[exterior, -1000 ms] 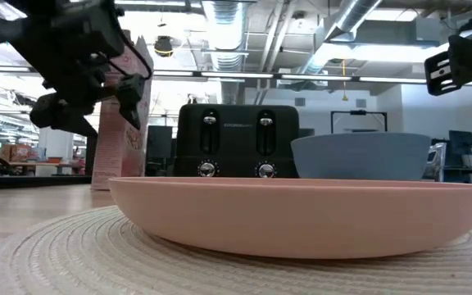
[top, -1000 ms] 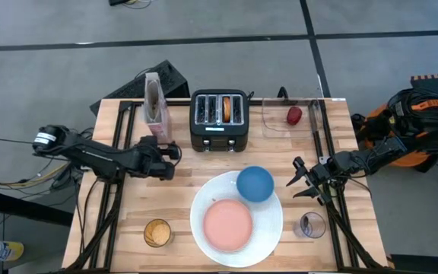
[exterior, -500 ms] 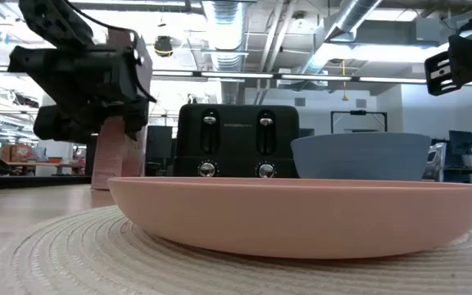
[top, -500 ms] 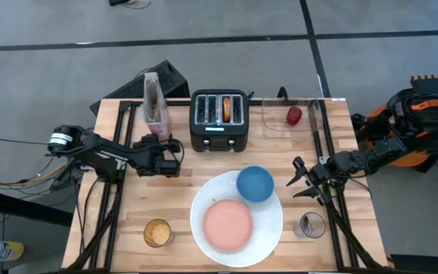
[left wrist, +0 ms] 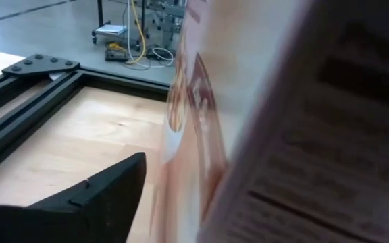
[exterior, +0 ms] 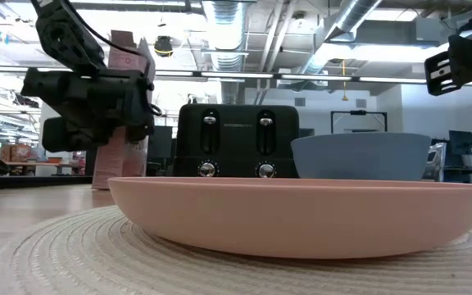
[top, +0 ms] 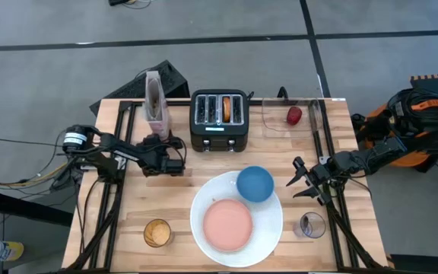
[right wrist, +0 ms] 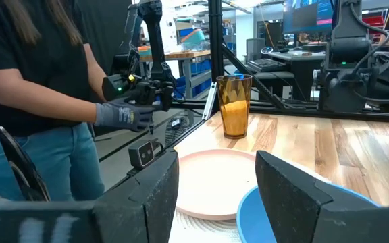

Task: Arrange a breakfast setting
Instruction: Pour the cereals into the blue bowl

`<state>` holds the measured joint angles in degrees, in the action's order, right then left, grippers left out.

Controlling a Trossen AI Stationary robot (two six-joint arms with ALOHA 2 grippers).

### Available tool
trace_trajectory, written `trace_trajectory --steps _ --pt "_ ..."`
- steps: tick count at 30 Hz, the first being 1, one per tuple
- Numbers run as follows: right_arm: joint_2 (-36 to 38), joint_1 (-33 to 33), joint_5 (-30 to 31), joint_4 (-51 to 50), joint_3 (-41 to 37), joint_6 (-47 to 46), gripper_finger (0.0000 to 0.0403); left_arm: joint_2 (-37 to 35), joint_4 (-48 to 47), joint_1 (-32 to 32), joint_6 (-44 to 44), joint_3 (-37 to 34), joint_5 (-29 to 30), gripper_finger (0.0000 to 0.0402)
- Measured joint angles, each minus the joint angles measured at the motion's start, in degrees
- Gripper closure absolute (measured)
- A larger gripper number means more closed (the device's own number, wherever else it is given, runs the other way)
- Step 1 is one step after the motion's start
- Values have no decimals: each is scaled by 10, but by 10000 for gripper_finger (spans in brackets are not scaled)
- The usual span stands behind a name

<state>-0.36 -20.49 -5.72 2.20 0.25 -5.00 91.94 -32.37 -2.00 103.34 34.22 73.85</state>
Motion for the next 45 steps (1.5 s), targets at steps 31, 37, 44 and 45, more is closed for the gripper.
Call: trace_trajectory --steps 31,37,44,45 --pt "0 0 0 0 0 0 186 -3 4 0 -56 0 -22 224" --pt "0 0 0 0 0 0 186 -15 -17 0 -56 1 -34 244" --pt "0 0 0 0 0 0 186 -63 -41 0 -112 0 -46 255" --pt "0 0 0 0 0 0 186 -68 -43 0 -118 0 -46 255"
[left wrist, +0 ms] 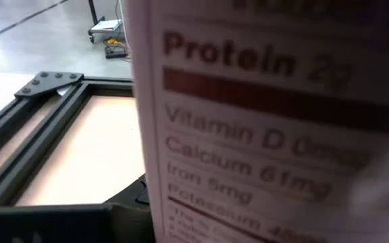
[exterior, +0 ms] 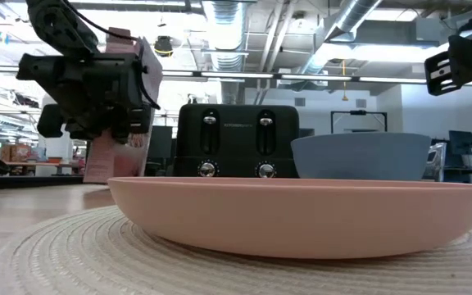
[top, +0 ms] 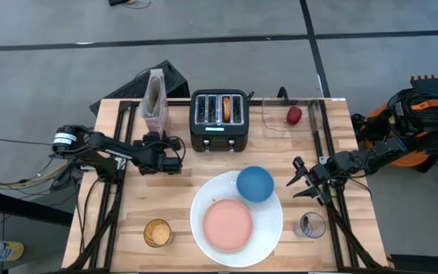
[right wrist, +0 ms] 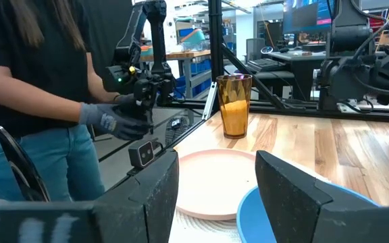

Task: Arrange a breakfast setting
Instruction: Pour the cereals into the blue bowl

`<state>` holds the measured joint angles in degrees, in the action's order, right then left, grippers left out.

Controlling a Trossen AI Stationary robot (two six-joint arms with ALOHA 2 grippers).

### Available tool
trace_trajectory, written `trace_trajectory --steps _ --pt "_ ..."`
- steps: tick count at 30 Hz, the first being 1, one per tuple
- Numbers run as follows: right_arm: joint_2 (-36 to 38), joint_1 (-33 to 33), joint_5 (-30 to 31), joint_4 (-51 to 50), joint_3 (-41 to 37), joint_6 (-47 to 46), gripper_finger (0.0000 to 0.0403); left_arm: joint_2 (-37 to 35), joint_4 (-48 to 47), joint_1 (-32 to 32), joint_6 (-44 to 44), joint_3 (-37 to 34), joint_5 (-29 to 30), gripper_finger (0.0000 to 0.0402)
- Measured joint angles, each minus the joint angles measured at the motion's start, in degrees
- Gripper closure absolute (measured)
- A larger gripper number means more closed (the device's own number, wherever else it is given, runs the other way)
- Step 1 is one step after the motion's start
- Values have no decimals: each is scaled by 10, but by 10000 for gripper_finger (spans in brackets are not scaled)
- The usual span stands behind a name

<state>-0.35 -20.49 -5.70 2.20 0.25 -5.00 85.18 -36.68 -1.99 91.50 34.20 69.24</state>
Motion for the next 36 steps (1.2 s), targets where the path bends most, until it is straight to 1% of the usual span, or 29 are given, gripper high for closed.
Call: trace_trajectory --steps 3,6,10,13,16,18,21,25,29,32,36 --pt "0 0 0 0 0 0 186 -15 0 3 -19 0 -3 255" --pt "0 0 0 0 0 0 186 -39 -5 10 -73 0 -5 255" --pt "0 0 0 0 0 0 186 -92 -40 26 -132 0 -21 255" --pt "0 0 0 0 0 0 186 -146 -84 40 -145 0 -28 255" --pt "0 0 0 0 0 0 186 -213 -124 55 -173 0 -55 255" --pt "0 0 0 0 0 0 186 -263 -133 66 -212 0 -83 255" --pt "0 0 0 0 0 0 186 -339 -143 79 -294 9 -138 255" --pt "0 0 0 0 0 0 186 -430 -143 92 -397 45 -203 255" --pt "0 0 0 0 0 0 186 -489 -175 95 -452 101 -243 255" --pt "0 0 0 0 0 0 186 -511 -213 95 -488 152 -259 255" --pt "0 0 0 0 0 0 186 -517 -264 95 -528 224 -268 255"
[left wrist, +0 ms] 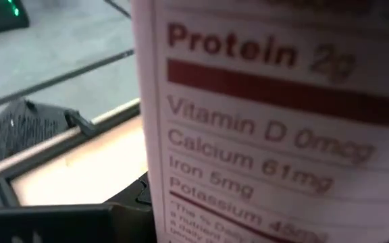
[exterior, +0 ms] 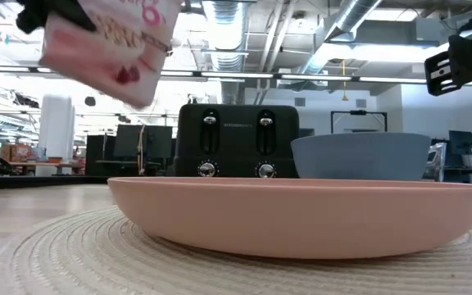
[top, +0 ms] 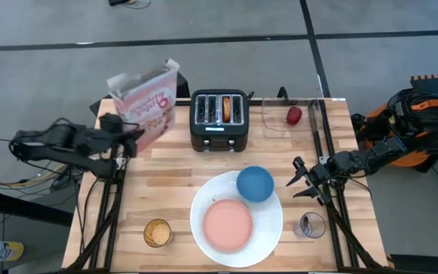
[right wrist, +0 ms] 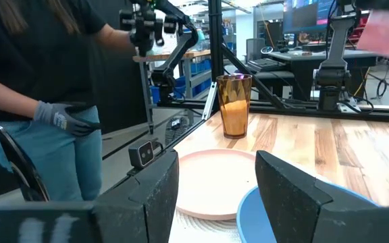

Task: Arrange a breakfast setting
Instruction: Pour the cereals into the blue bowl

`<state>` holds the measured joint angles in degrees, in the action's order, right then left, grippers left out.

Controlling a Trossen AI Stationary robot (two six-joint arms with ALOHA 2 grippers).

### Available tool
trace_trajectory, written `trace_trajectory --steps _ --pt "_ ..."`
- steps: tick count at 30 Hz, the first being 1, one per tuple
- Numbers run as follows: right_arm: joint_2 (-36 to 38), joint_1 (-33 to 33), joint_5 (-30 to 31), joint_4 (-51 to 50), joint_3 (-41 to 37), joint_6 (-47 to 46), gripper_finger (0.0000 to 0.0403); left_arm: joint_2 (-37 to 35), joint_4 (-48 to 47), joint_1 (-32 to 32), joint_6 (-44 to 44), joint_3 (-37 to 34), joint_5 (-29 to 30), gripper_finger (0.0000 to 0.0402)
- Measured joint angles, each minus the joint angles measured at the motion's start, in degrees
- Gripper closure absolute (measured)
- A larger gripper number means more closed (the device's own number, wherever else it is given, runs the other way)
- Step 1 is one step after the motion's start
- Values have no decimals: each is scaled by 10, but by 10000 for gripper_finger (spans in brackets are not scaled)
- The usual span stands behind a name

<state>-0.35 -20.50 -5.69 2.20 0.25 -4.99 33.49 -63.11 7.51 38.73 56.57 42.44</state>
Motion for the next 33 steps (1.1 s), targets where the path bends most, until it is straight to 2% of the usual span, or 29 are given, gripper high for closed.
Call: trace_trajectory --steps 4,10,15,23,28,33 --pt "0 0 0 0 0 0 186 3 -6 0 -82 63 -9 255" --pt "0 0 0 0 0 0 186 36 28 0 -242 137 -71 255" --pt "0 0 0 0 0 0 186 106 33 0 -323 186 -96 255" --pt "0 0 0 0 0 0 186 247 5 6 -389 262 -137 249" --pt "0 0 0 0 0 0 186 335 -43 34 -413 310 -120 256" --pt "0 0 0 0 0 0 186 403 -71 56 -445 351 -76 257"
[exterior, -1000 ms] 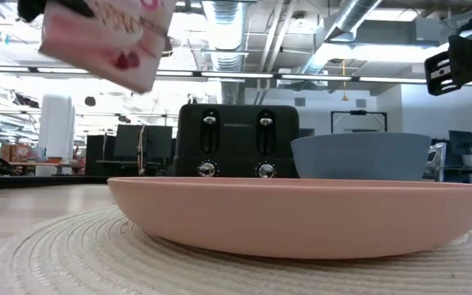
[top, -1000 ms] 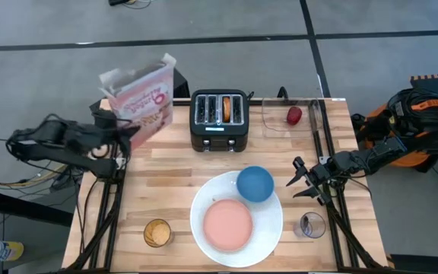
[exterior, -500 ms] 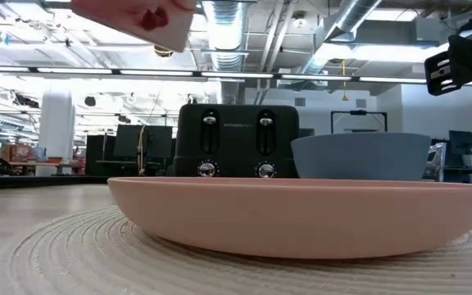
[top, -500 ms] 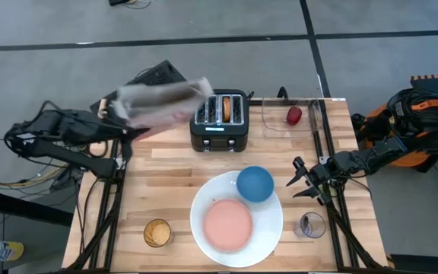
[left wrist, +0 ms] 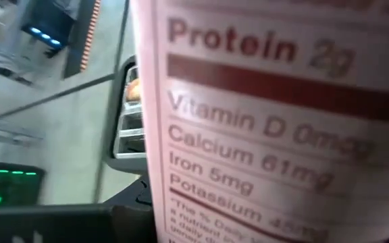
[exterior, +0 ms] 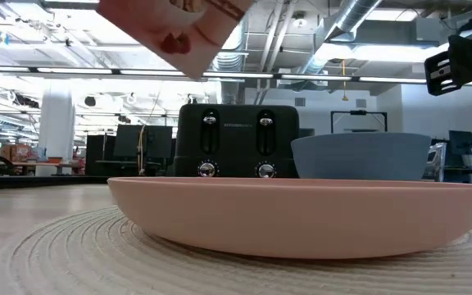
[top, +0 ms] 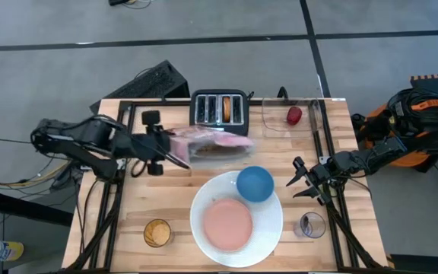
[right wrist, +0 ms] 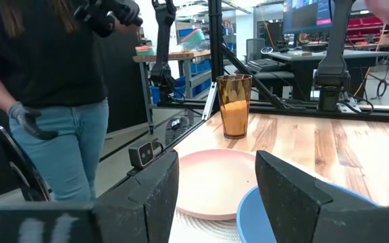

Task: Arrange a breakfast setting
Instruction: Pour the cereals into the blue bowl

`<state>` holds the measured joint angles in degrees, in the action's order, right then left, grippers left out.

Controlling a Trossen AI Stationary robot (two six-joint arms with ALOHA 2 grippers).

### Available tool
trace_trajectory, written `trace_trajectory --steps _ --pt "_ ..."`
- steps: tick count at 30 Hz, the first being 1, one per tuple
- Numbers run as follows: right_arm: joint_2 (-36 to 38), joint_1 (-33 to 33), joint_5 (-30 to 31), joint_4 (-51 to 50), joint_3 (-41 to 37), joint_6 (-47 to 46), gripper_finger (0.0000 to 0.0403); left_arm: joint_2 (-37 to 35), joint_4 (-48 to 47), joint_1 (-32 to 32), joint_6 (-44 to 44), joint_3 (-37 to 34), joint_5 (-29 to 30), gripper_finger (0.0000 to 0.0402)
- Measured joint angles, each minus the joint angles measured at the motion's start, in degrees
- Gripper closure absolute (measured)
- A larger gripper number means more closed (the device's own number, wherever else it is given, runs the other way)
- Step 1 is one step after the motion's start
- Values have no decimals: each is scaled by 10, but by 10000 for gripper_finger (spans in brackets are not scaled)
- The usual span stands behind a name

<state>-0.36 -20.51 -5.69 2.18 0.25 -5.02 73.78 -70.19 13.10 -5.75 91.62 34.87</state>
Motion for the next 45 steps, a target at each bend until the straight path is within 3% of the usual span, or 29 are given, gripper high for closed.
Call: trace_trajectory --steps 6,16,31,45 --pt "0 0 0 0 0 0 186 60 3 12 -70 29 73 253" --pt "0 0 0 0 0 0 186 118 1 12 -172 29 106 255" --pt "0 0 0 0 0 0 186 192 -22 3 -195 29 144 255" --pt "0 0 0 0 0 0 186 193 -20 9 -230 29 187 255"
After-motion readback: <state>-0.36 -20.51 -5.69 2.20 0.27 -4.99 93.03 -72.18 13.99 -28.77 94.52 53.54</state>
